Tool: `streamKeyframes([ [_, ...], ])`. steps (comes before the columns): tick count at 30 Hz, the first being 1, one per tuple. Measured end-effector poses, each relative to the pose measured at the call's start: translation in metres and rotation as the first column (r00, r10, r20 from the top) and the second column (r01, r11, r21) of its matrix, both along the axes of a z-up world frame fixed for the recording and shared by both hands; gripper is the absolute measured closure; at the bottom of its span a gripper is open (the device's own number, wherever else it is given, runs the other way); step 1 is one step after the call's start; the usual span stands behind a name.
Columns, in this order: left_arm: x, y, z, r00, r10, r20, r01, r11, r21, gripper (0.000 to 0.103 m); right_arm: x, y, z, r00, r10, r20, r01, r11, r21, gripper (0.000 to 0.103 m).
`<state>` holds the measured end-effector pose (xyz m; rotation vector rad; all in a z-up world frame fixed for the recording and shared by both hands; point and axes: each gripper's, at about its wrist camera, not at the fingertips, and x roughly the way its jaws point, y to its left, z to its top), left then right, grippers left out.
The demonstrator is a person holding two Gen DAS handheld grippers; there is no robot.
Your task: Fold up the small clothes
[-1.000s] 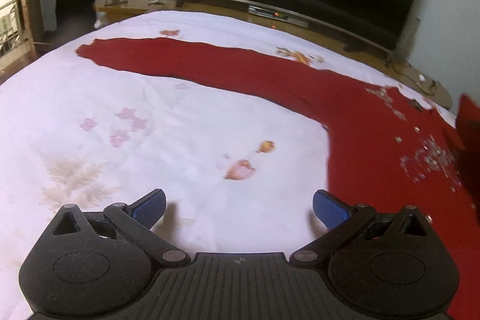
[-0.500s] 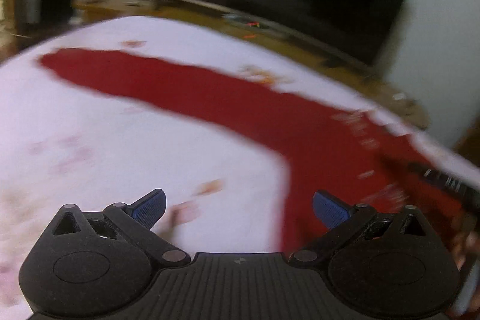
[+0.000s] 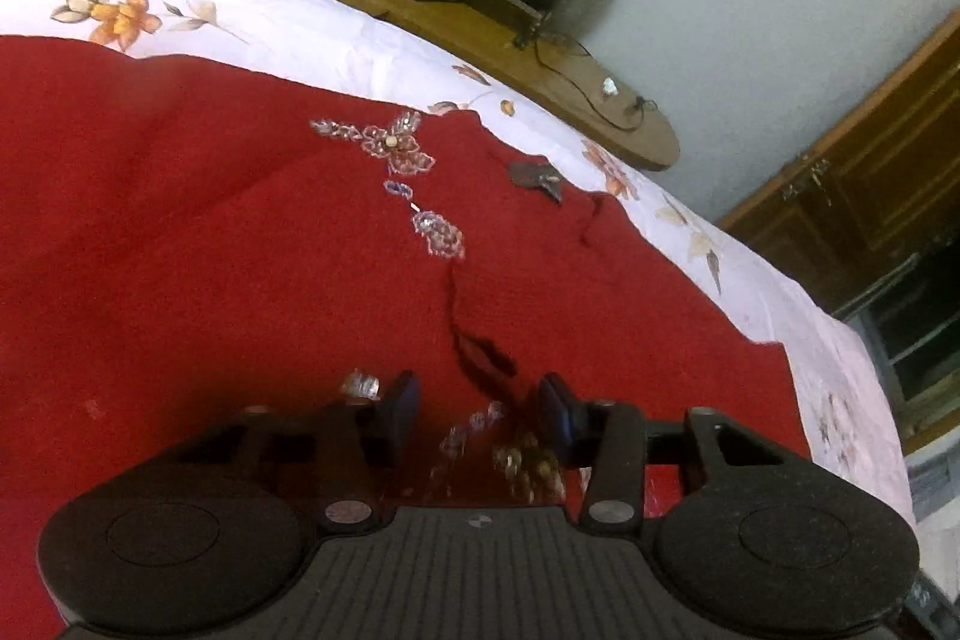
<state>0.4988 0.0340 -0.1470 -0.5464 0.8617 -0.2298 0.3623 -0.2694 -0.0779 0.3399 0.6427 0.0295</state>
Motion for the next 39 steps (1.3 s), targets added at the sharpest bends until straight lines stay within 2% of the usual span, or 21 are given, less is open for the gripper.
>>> streamKeyframes([
  [3,0.007,-0.007,-0.003,1.0,0.015,-0.006,-0.015,0.999,-0.038,0.059,-0.007,-0.018,-0.006,0.999,-0.044,-0.013,0.045,0.999,0.019,0.06],
  [5,0.012,-0.013,-0.003,1.0,0.006,0.003,-0.006,1.0,-0.018,0.059,-0.01,-0.026,-0.01,0.997,-0.066,-0.025,0.067,0.997,0.031,0.06],
  [6,0.014,-0.018,-0.002,1.0,-0.006,0.012,0.006,1.0,0.006,0.084,-0.01,-0.03,-0.012,0.997,-0.077,-0.032,0.078,0.996,0.037,0.06],
  [7,0.017,-0.022,-0.002,1.0,-0.026,0.006,0.026,0.999,0.034,0.101,-0.01,-0.033,-0.014,0.996,-0.086,-0.039,0.088,0.995,0.043,0.06],
  [9,0.02,-0.021,-0.004,1.0,-0.029,0.011,0.028,0.999,0.017,0.1,-0.006,-0.04,-0.019,0.993,-0.101,-0.055,0.104,0.993,0.053,0.06],
  [13,0.008,-0.008,0.025,0.994,-0.031,0.109,0.028,0.999,0.03,0.1,0.002,-0.052,-0.027,0.989,-0.119,-0.085,0.126,0.989,0.074,0.06],
  [16,0.004,0.016,0.044,0.988,-0.027,0.152,0.022,0.999,0.034,0.1,0.008,-0.058,-0.031,0.988,-0.117,-0.1,0.126,0.988,0.091,0.06],
  [19,-0.002,0.044,0.051,0.988,-0.014,0.155,0.005,0.998,0.057,0.1,0.014,-0.058,-0.033,0.99,-0.104,-0.097,0.113,0.99,0.088,0.06],
  [22,-0.007,0.073,0.041,0.993,0.03,0.11,-0.036,0.998,0.055,0.1,0.022,-0.053,-0.036,0.991,-0.085,-0.103,0.092,0.993,0.073,0.06],
  [26,-0.008,0.085,0.016,0.997,0.067,0.048,-0.07,0.996,0.063,0.1,0.026,-0.048,-0.038,0.991,-0.07,-0.114,0.075,0.996,0.039,0.06],
  [32,-0.017,0.096,0.006,0.992,0.111,0.052,-0.112,0.993,0.035,0.1,0.027,-0.046,-0.033,0.992,-0.049,-0.117,0.049,0.999,-0.005,0.061],
  [35,-0.014,0.088,-0.004,0.997,0.075,0.022,-0.077,0.992,0.103,0.1,0.031,-0.046,-0.035,0.99,-0.044,-0.136,0.04,0.999,-0.027,0.062],
  [36,-0.016,0.088,-0.007,0.997,0.075,0.03,-0.078,0.992,0.102,0.1,0.032,-0.045,-0.035,0.99,-0.039,-0.139,0.035,0.999,-0.036,0.062],
  [39,-0.018,0.092,-0.01,0.995,0.091,0.039,-0.094,0.993,0.073,0.1,0.024,-0.046,-0.018,0.996,-0.037,-0.081,0.036,0.999,-0.014,0.059],
])
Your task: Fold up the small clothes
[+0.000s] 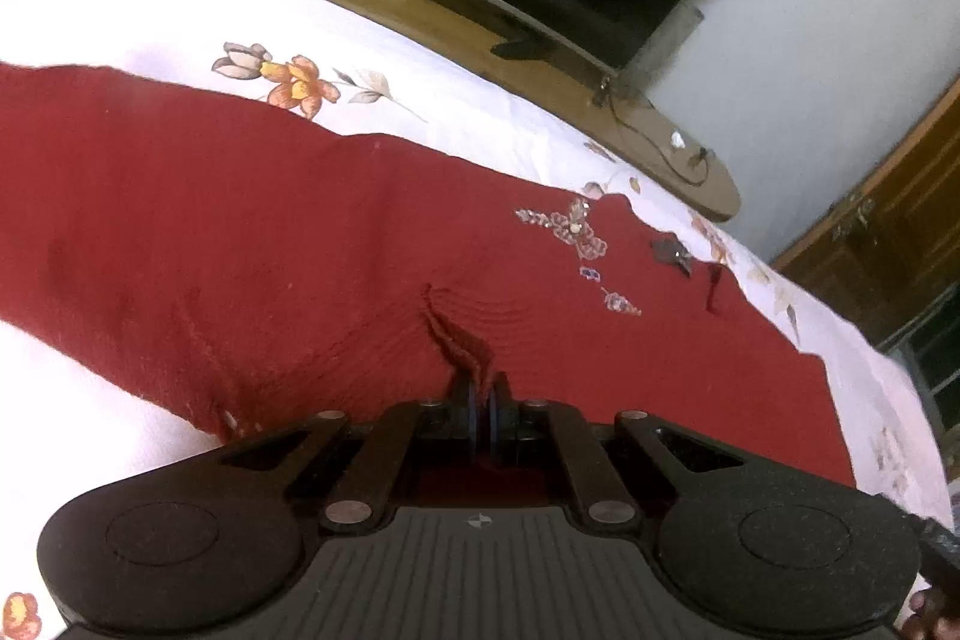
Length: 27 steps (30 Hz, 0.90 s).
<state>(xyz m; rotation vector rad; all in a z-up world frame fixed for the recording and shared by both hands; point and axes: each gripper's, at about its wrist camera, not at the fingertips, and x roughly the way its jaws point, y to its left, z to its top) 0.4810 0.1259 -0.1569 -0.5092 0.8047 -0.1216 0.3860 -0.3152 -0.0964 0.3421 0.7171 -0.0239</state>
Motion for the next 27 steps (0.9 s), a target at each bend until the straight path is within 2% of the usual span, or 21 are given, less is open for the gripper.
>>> streamKeyframes([
  [2,-0.001,-0.001,0.0,1.0,0.002,0.008,-0.002,1.0,0.003,0.1,-0.002,0.002,0.01,0.999,0.012,0.047,-0.012,1.0,-0.01,0.058],
  [4,-0.003,-0.001,0.001,1.0,0.007,0.016,-0.007,1.0,0.001,0.1,0.008,0.006,0.008,0.999,0.036,0.041,-0.035,0.999,-0.02,0.059],
  [5,-0.004,-0.001,0.002,1.0,0.012,0.024,-0.012,1.0,0.001,0.1,0.016,0.006,0.004,0.999,0.042,0.014,-0.042,0.999,-0.015,0.061],
  [7,-0.009,0.003,0.005,0.998,0.033,0.054,-0.033,0.999,0.009,0.1,0.033,0.008,-0.013,0.995,0.063,-0.082,-0.067,0.997,-0.039,0.075],
  [12,-0.007,0.011,0.0,0.999,0.012,0.039,-0.013,1.0,0.01,0.099,0.029,0.005,-0.019,0.993,0.103,-0.061,-0.108,0.991,-0.078,0.075],
  [13,-0.008,0.013,0.001,0.999,0.01,0.042,-0.01,1.0,-0.002,0.099,0.029,0.004,-0.017,0.992,0.104,-0.065,-0.108,0.991,-0.072,0.072],
  [15,-0.015,0.019,0.011,0.996,0.059,0.066,-0.06,0.998,0.019,0.099,0.028,0.0,-0.009,0.996,0.084,-0.039,-0.086,0.995,-0.053,0.066],
  [17,-0.023,0.024,0.024,0.989,0.09,0.117,-0.096,0.994,0.046,0.099,0.027,0.0,0.0,0.997,0.076,0.015,-0.075,0.995,-0.063,0.066],
  [18,-0.023,0.022,0.03,0.986,0.08,0.144,-0.088,0.995,0.051,0.099,0.03,-0.002,0.003,0.997,0.074,0.032,-0.071,0.995,-0.065,0.066],
  [21,-0.004,-0.009,0.046,0.982,-0.032,0.187,0.013,0.995,0.101,0.099,0.049,-0.001,0.004,0.996,0.071,0.06,-0.066,0.995,-0.08,0.068],
  [24,0.025,-0.051,0.039,0.978,-0.137,0.156,0.113,0.982,0.151,0.099,0.074,0.011,0.001,0.994,0.087,0.073,-0.079,0.992,-0.099,0.07],
  [27,0.04,-0.072,0.021,0.982,-0.148,0.117,0.124,0.973,0.193,0.099,0.103,0.03,-0.008,0.988,0.147,0.047,-0.139,0.98,-0.145,0.071],
])
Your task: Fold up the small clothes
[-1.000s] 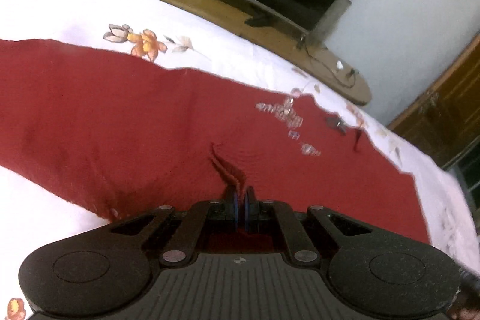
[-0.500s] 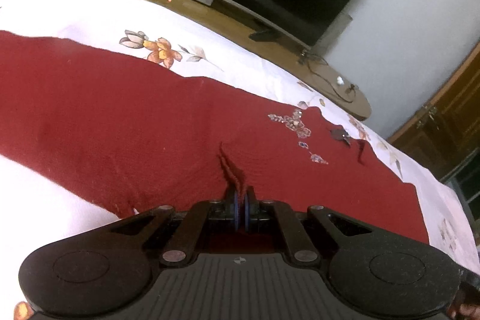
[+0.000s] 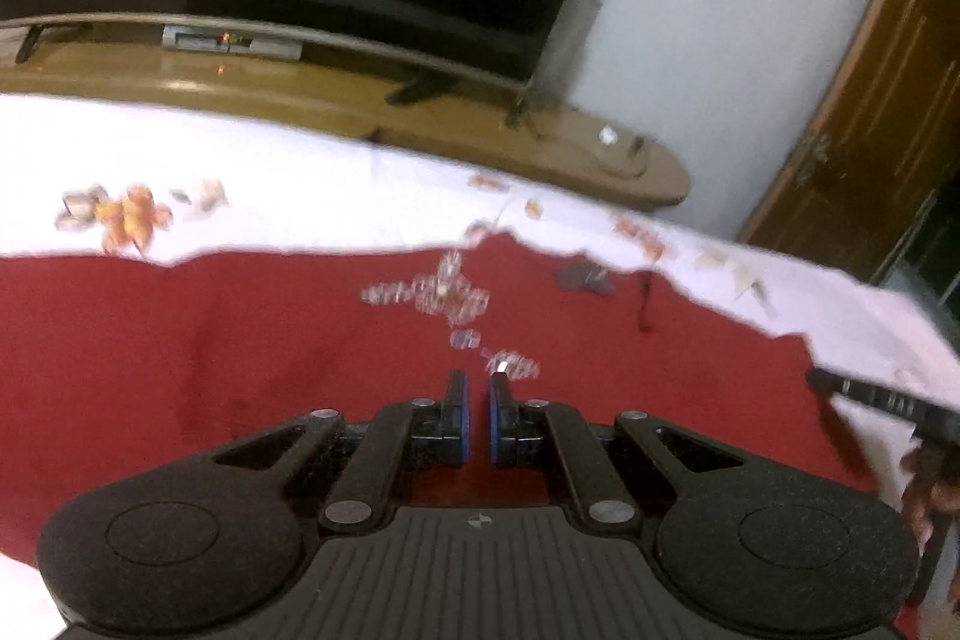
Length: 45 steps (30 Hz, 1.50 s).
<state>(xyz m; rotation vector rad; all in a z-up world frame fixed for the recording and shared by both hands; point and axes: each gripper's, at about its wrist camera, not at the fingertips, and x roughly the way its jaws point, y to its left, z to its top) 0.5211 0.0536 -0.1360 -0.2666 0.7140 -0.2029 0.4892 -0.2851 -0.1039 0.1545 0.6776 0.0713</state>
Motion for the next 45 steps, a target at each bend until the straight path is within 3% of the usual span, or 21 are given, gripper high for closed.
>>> streamKeyframes([
  [2,0.001,0.003,-0.012,1.0,0.021,-0.008,-0.02,0.999,0.037,0.1,0.016,0.009,-0.006,1.0,0.025,-0.005,-0.025,0.998,-0.06,0.072],
  [4,-0.004,0.022,-0.016,0.998,0.056,-0.012,-0.056,0.998,-0.025,0.1,0.031,0.003,-0.016,0.998,-0.042,-0.047,0.037,0.993,-0.114,0.079],
  [7,-0.012,0.033,-0.018,0.998,0.065,-0.003,-0.065,0.998,-0.018,0.1,0.032,-0.016,-0.017,0.988,-0.146,-0.057,0.139,0.985,-0.105,0.072],
  [9,-0.011,0.034,-0.02,0.998,0.065,-0.003,-0.065,0.998,-0.022,0.1,0.021,-0.017,-0.011,0.988,-0.147,-0.042,0.143,0.987,-0.078,0.073],
  [11,-0.011,0.03,-0.022,0.997,0.074,0.009,-0.073,0.997,-0.014,0.1,0.003,-0.01,0.0,0.991,-0.129,0.027,0.13,0.99,-0.059,0.071],
  [13,-0.013,0.025,-0.023,0.997,0.073,0.029,-0.074,0.997,0.011,0.1,-0.014,0.006,0.003,0.995,-0.067,0.069,0.072,0.994,-0.079,0.071],
  [16,-0.014,0.024,-0.018,0.997,0.069,0.031,-0.069,0.997,0.023,0.1,-0.013,0.027,-0.021,0.999,0.007,-0.039,-0.015,0.98,-0.197,0.068],
  [18,-0.025,0.032,-0.008,0.996,0.075,0.041,-0.075,0.997,0.006,0.099,-0.016,0.027,-0.013,0.999,-0.011,-0.044,0.003,0.982,-0.191,0.068],
  [22,-0.066,0.082,0.005,0.98,0.187,0.075,-0.182,0.981,-0.066,0.099,-0.049,0.022,0.015,0.998,-0.035,0.052,0.042,0.991,-0.128,0.055],
  [23,-0.078,0.103,0.005,0.97,0.234,0.066,-0.228,0.97,-0.089,0.098,-0.06,0.021,0.018,0.997,-0.04,0.059,0.047,0.992,-0.12,0.054],
  [24,-0.09,0.122,0.004,0.958,0.281,0.055,-0.274,0.955,-0.11,0.086,-0.07,0.019,0.02,0.997,-0.045,0.06,0.051,0.992,-0.117,0.054],
  [25,-0.101,0.144,0.003,0.943,0.329,0.046,-0.321,0.938,-0.132,0.07,-0.083,0.017,0.02,0.997,-0.051,0.059,0.057,0.992,-0.112,0.054],
  [26,-0.113,0.165,0.003,0.922,0.386,0.04,-0.377,0.915,-0.142,0.032,-0.095,0.014,0.019,0.997,-0.059,0.052,0.064,0.993,-0.103,0.054],
  [27,-0.126,0.186,0.003,0.893,0.448,0.046,-0.438,0.887,-0.149,0.021,-0.107,0.011,0.018,0.997,-0.072,0.037,0.075,0.993,-0.094,0.054],
  [30,-0.154,0.246,-0.001,0.833,0.553,0.004,-0.536,0.809,-0.241,0.021,-0.136,0.007,0.013,0.994,-0.113,-0.012,0.111,0.99,-0.083,0.054],
  [31,-0.162,0.266,-0.004,0.807,0.591,-0.016,-0.572,0.773,-0.276,0.022,-0.144,0.006,0.012,0.991,-0.131,-0.027,0.128,0.989,-0.078,0.054],
  [34,-0.174,0.308,-0.013,0.756,0.652,-0.063,-0.623,0.687,-0.373,0.022,-0.158,0.004,0.01,0.973,-0.223,-0.052,0.222,0.975,-0.03,0.054],
  [36,-0.175,0.33,-0.021,0.727,0.68,-0.094,-0.649,0.638,-0.414,0.034,-0.162,0.005,0.014,0.962,-0.268,-0.05,0.269,0.963,0.001,0.054],
  [40,-0.173,0.37,-0.038,0.67,0.727,-0.152,-0.683,0.523,-0.509,0.045,-0.16,0.023,0.025,0.966,-0.257,-0.025,0.257,0.966,-0.006,0.054],
  [42,-0.169,0.384,-0.044,0.655,0.738,-0.165,-0.685,0.487,-0.542,0.047,-0.161,0.032,0.031,0.971,-0.238,-0.005,0.237,0.971,-0.023,0.054],
  [45,-0.156,0.398,-0.046,0.659,0.733,-0.169,-0.681,0.486,-0.547,0.047,-0.166,0.038,0.041,0.97,-0.244,0.012,0.244,0.97,-0.019,0.054],
])
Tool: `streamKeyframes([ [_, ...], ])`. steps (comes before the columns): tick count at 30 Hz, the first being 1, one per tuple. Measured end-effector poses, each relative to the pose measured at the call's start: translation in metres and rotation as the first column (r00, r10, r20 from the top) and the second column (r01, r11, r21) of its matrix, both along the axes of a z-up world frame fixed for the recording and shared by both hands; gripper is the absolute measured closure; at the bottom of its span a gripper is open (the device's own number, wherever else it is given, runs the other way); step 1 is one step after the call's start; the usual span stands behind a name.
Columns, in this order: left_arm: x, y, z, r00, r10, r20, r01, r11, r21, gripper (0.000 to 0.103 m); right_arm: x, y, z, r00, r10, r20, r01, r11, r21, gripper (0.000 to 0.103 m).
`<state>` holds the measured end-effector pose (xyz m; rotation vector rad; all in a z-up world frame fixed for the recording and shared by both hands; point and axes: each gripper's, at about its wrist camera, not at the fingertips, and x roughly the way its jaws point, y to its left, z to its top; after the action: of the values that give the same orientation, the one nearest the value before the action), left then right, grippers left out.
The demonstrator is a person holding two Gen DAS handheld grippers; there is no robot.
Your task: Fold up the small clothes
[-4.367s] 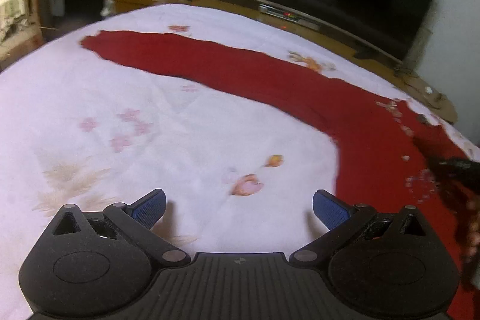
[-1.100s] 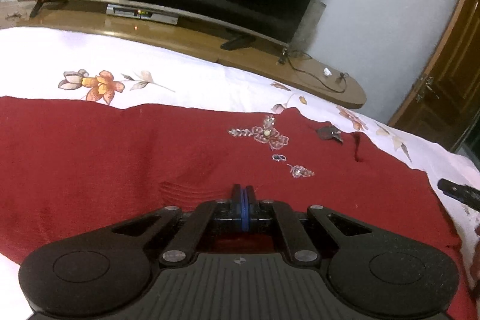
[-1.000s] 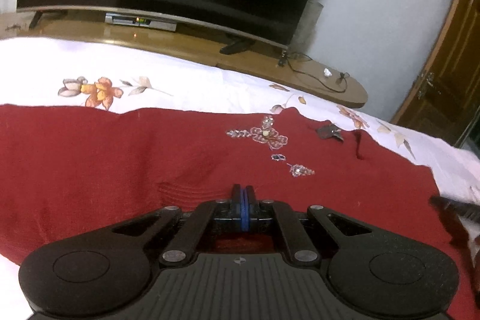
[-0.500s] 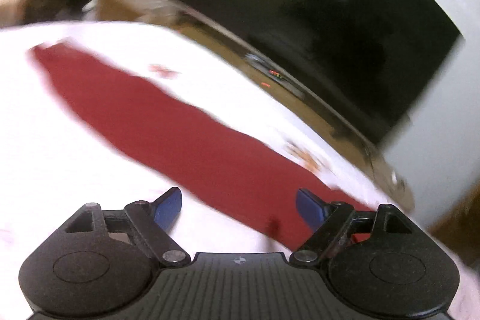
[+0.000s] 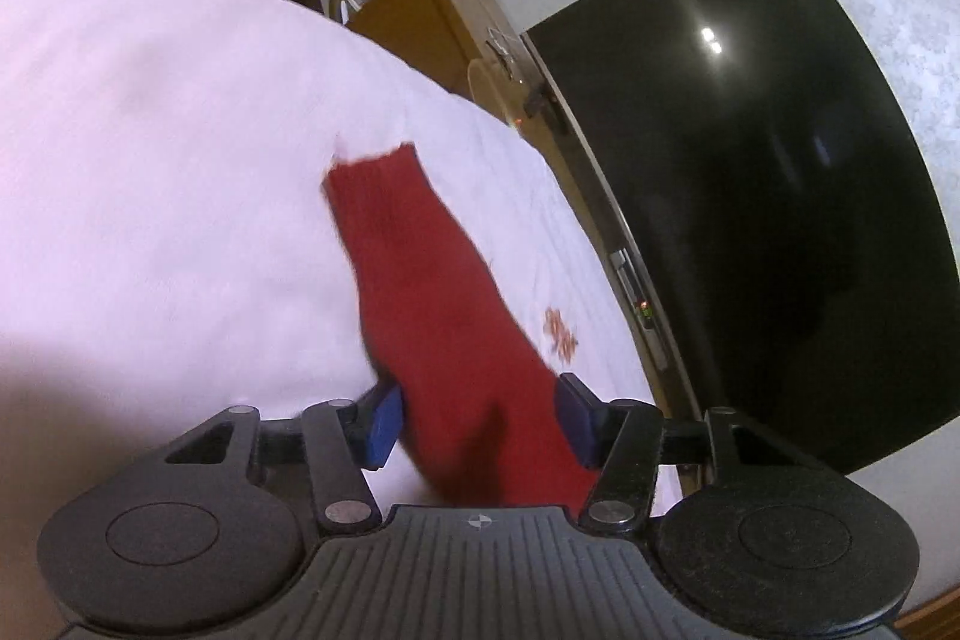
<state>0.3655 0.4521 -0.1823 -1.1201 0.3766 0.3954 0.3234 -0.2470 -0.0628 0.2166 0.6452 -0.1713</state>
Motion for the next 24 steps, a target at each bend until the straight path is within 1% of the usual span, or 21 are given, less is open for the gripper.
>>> streamKeyframes([
  [2,0.007,0.008,0.0,1.0,-0.004,0.001,0.004,1.0,-0.001,0.047,-0.002,0.001,0.003,1.0,-0.012,0.001,0.012,1.0,0.001,0.054],
  [4,0.014,0.012,0.001,1.0,-0.015,-0.005,0.015,1.0,0.019,0.047,-0.004,0.001,0.004,1.0,-0.021,-0.001,0.021,1.0,0.0,0.054],
  [5,0.017,0.013,0.002,1.0,-0.017,-0.013,0.017,0.999,0.034,0.051,-0.005,0.001,0.004,1.0,-0.024,-0.003,0.024,1.0,-0.002,0.054],
  [6,0.016,0.017,0.004,0.999,-0.018,-0.033,0.02,0.998,0.054,0.066,-0.006,0.0,0.004,1.0,-0.027,-0.006,0.027,1.0,-0.004,0.054],
  [7,0.02,0.017,0.005,0.997,-0.018,-0.078,0.024,0.997,0.08,0.079,-0.008,-0.001,0.005,1.0,-0.03,-0.008,0.03,1.0,-0.005,0.054],
  [8,0.022,0.019,0.004,0.994,-0.012,-0.108,0.02,0.997,0.076,0.099,-0.009,-0.002,0.005,0.999,-0.033,-0.007,0.033,0.999,-0.004,0.054],
  [9,0.022,0.019,0.005,0.995,-0.005,-0.098,0.01,0.998,0.057,0.099,-0.011,-0.004,0.006,0.999,-0.037,-0.007,0.037,0.999,-0.003,0.054],
  [10,0.021,0.014,0.011,0.998,-0.004,-0.06,0.008,0.998,0.066,0.099,-0.012,-0.005,0.006,0.999,-0.04,-0.006,0.04,0.999,-0.003,0.054],
  [12,0.024,0.0,0.027,0.999,-0.033,-0.016,0.035,0.992,0.121,0.099,-0.015,-0.01,0.007,0.999,-0.051,0.0,0.051,0.999,-0.003,0.054],
  [15,0.043,-0.043,0.055,0.991,-0.132,0.035,0.123,0.973,0.196,0.099,-0.017,-0.018,0.006,0.998,-0.061,0.0,0.061,0.998,0.006,0.054],
  [18,0.063,-0.098,0.079,0.964,-0.257,0.066,0.231,0.937,0.263,0.098,-0.018,-0.023,0.003,0.998,-0.064,0.002,0.064,0.998,0.016,0.054],
  [20,0.08,-0.142,0.088,0.938,-0.342,0.064,0.307,0.9,0.31,0.098,-0.018,-0.027,0.001,0.998,-0.064,0.0,0.064,0.998,0.025,0.054],
  [23,0.094,-0.206,0.097,0.898,-0.438,0.043,0.393,0.843,0.366,0.098,-0.021,-0.033,-0.001,0.998,-0.064,0.001,0.064,0.998,0.028,0.054],
  [24,0.097,-0.223,0.098,0.889,-0.457,0.032,0.412,0.829,0.379,0.098,-0.023,-0.036,-0.001,0.998,-0.067,0.003,0.067,0.997,0.028,0.054],
])
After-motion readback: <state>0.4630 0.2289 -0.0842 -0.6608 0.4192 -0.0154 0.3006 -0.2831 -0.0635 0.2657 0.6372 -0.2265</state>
